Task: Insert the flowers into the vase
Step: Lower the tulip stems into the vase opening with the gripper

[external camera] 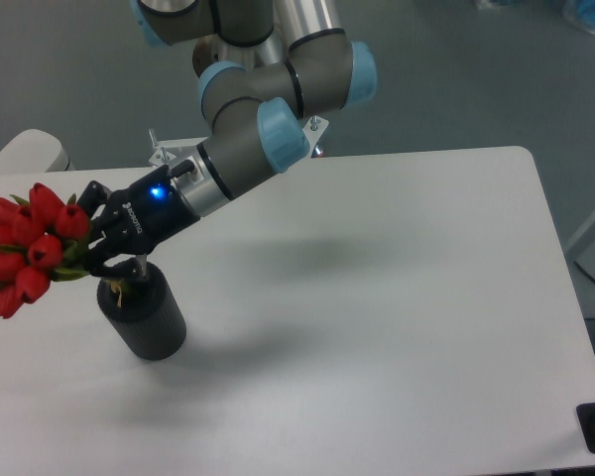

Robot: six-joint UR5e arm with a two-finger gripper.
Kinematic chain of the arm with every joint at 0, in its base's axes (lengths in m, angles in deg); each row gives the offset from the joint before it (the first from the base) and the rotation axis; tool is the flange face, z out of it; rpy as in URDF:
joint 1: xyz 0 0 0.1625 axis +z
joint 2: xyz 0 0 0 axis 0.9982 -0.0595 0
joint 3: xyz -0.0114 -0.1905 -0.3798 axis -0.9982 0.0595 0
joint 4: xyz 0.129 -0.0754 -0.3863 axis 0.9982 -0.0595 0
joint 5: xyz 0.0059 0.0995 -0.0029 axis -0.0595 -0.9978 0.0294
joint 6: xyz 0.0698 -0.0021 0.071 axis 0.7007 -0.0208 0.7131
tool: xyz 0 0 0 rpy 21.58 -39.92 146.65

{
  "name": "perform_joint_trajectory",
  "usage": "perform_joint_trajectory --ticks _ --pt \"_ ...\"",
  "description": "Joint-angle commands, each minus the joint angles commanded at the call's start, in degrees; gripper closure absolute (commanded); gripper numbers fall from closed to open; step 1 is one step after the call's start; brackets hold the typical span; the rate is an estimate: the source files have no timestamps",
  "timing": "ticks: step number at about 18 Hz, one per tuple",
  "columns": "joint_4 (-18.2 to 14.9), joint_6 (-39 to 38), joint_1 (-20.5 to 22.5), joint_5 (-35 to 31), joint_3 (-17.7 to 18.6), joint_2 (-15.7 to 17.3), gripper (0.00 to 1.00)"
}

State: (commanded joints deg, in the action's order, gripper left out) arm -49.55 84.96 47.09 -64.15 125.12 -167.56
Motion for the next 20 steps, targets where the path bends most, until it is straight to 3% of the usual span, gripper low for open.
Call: perform_joint_trajectory --ticks 20 --pt "0.0 2.02 1.23 -0.26 2.2 -2.99 0.81"
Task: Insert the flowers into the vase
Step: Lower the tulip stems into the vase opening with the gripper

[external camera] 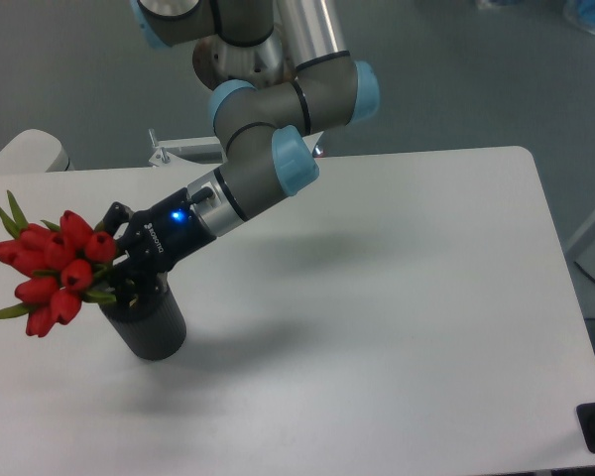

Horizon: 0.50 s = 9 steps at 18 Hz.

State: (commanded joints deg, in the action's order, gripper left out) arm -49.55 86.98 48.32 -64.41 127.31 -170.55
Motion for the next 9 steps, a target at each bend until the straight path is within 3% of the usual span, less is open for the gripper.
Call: perform_joint_trajectory --ticks 7,9 --pt "-0.09 1.58 0.62 0.0 1.49 -0.53 0.76" --pt "-0.09 1.67 0.7 0.0 1.67 -0.7 0.65"
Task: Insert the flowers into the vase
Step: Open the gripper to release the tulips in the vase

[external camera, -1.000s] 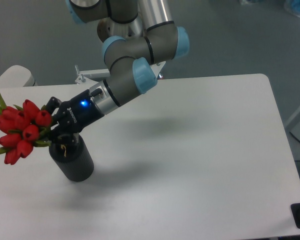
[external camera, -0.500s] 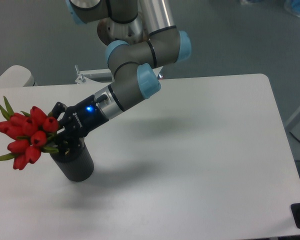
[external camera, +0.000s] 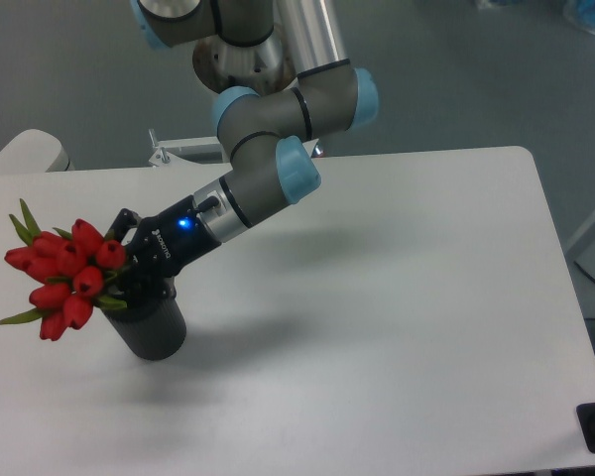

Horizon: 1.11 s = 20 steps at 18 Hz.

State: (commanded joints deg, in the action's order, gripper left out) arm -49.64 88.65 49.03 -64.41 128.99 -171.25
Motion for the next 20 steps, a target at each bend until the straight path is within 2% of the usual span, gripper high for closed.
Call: perform_joint_trajectory --ticks 1,4,8,14,20 --pt "0.0 0.0 0.35 0.09 0.0 0.0 0.56" --pt "0.0 -0.09 0.97 0.09 -0.09 0.09 0.35" --pt "0.0 -0.09 1.41 0.0 -0.09 0.09 0.17" --pt "0.0 0.0 2.29 0.0 0.0 0.61 0.1" --pt "0.18 0.09 3.86 -4.3 0.0 2.02 0.05"
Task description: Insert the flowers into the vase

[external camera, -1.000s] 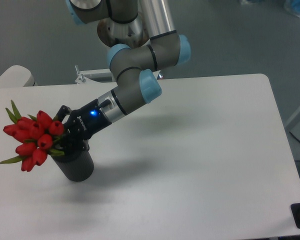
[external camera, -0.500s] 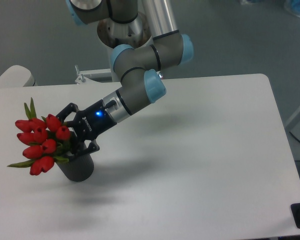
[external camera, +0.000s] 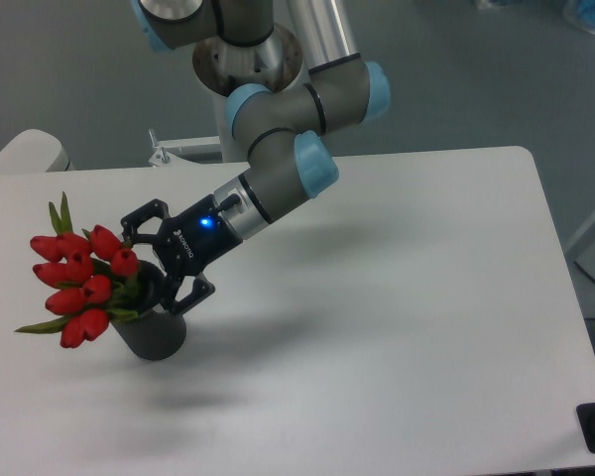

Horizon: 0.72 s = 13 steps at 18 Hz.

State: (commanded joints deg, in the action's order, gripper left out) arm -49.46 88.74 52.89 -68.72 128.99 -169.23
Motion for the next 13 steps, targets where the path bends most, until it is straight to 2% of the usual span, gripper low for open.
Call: perform_joint_trajectory --ticks 3,7,10,13 --pt "-0.17 -0.09 2.46 -0.18 0.09 2.37 0.03" --pt "-0.17 0.61 5.1 -0.27 -0.17 2.9 0.01" --pt "-0.18 0.88 8.0 -4.64 0.09 4.65 0.0" --pt "-0.35 0.79 9.49 -10.09 0.18 8.6 0.0"
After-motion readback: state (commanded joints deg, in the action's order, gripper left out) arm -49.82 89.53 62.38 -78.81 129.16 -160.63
